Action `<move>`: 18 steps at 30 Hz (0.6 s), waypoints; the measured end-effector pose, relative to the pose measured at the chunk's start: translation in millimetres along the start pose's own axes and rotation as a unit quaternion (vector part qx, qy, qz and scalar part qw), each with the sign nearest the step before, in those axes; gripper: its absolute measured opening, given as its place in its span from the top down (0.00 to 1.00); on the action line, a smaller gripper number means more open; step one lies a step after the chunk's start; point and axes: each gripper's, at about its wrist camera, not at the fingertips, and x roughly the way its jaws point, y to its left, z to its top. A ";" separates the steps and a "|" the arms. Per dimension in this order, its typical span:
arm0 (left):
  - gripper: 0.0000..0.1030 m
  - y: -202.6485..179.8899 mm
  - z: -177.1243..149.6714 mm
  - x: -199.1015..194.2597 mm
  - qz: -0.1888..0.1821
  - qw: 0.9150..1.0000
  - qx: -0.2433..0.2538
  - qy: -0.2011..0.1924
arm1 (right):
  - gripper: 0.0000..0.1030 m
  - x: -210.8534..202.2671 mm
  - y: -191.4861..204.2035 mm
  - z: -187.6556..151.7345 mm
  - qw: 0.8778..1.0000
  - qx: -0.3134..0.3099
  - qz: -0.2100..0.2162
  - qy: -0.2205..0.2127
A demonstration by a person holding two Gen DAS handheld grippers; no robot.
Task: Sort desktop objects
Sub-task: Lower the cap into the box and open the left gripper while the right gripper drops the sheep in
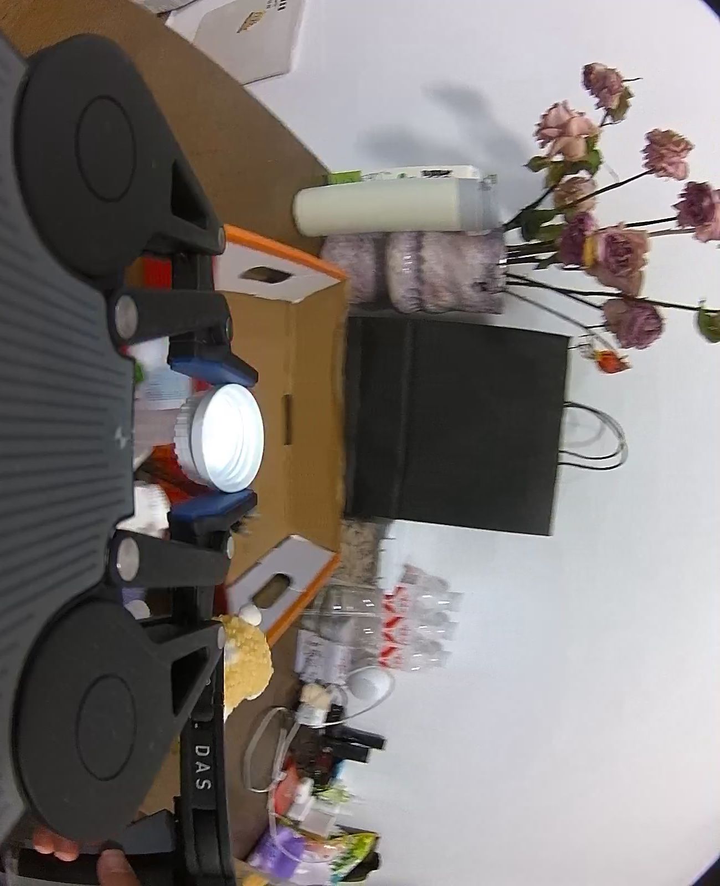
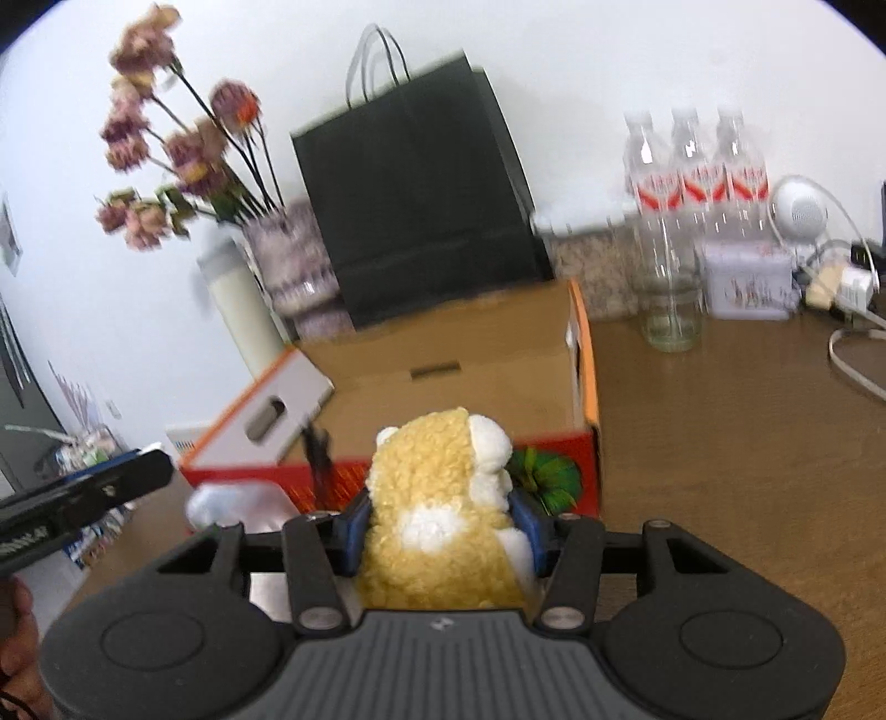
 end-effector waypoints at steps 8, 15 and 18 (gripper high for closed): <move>0.61 4.6 31.6 8.4 0.012 0.998 -0.041 -0.045 | 0.52 -4.8 19.0 34.5 0.998 -0.003 0.005 -0.068; 0.61 11.8 47.4 41.8 0.030 0.997 -0.058 -0.048 | 0.52 23.7 22.0 63.6 0.995 0.003 -0.001 -0.102; 0.61 14.7 50.5 63.0 0.041 0.997 -0.059 -0.040 | 0.52 43.6 18.2 71.2 0.995 0.003 -0.010 -0.102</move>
